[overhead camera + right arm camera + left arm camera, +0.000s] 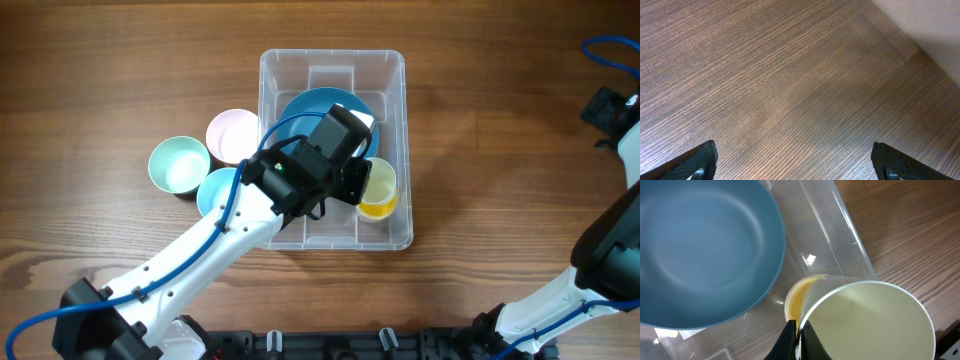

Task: Pack container
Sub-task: 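Release the cream cup and move the left gripper to the mint bowl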

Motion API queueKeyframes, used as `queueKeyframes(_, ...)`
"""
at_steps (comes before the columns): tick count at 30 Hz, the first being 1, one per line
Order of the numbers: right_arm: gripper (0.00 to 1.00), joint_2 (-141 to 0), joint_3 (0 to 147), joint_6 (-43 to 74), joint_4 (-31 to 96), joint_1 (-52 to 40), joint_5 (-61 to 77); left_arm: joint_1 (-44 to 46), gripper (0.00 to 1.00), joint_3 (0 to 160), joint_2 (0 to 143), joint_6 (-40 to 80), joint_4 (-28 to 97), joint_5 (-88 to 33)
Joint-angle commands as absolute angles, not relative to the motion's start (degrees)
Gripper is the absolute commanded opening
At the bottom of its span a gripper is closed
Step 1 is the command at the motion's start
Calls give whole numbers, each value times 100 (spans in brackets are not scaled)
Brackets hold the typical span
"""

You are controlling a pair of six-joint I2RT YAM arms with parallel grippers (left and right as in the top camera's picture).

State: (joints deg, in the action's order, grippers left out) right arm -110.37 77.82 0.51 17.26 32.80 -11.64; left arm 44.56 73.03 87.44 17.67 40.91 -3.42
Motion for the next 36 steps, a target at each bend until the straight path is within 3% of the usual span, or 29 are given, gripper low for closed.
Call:
queueKeyframes(1, 100, -11037, 7830, 5, 1712, 3297, -1199, 4554, 4, 7360, 8729, 1710, 4045, -445)
queueKeyframes(14, 100, -11037, 7830, 1, 1712, 3297, -1199, 4628, 6, 7360, 8729, 1708, 4464, -183)
queueKeyframes(20, 100, -11037, 7830, 3, 1712, 3297, -1199, 4626, 29, 7360, 8729, 1710, 4412, -183)
queueKeyframes(22, 100, -11037, 7830, 3, 1712, 3297, -1199, 4628, 45, 7360, 8729, 1710, 4335, -185)
queueKeyframes(23, 100, -11037, 7830, 1, 1712, 3297, -1199, 4626, 49, 7363, 8729, 1712, 4289, -185)
queueKeyframes(29, 100, -11037, 7830, 3, 1715, 3297, -1199, 4414, 51, 7496, 8663, 1935, 4257, 429)
queueKeyframes(36, 100, -11037, 7830, 3, 1712, 3297, -1199, 2956, 53, 8184, 8228, 2851, 5680, 1249)
